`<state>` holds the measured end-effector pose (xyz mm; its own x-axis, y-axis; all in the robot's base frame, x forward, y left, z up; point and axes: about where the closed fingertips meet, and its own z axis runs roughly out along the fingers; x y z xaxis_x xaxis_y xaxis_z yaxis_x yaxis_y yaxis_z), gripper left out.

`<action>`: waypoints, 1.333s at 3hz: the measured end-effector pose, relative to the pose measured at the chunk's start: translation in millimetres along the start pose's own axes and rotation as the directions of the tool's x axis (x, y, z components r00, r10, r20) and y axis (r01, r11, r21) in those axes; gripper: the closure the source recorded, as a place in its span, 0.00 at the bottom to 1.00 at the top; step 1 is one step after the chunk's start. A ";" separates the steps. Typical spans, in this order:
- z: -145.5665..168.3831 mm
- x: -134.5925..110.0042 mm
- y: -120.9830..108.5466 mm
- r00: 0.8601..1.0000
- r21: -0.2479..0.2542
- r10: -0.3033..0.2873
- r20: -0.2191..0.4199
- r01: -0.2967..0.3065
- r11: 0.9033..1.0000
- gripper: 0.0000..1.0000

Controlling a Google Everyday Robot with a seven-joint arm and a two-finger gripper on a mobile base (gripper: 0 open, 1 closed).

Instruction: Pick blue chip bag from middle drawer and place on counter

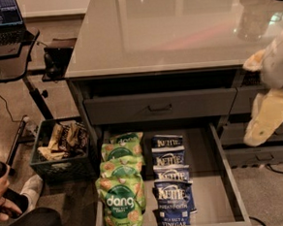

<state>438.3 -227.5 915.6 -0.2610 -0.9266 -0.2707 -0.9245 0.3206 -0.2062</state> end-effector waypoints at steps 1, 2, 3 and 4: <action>62.0 31.6 5.4 0.999 -0.006 0.034 0.042 -0.033 0.999 0.00; 114.9 54.5 -1.2 0.996 0.005 0.035 0.084 -0.035 0.999 0.00; 165.9 75.3 -11.7 0.990 0.012 0.057 0.126 -0.059 0.998 0.00; 166.2 75.4 -11.6 0.990 0.011 0.058 0.126 -0.060 0.998 0.00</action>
Offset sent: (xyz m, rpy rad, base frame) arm 0.0385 -0.0456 -0.1889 0.1312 -0.0563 -0.0109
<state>475.6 -268.4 741.3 -0.2769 -0.8744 -0.3983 -0.9040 0.3776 -0.2004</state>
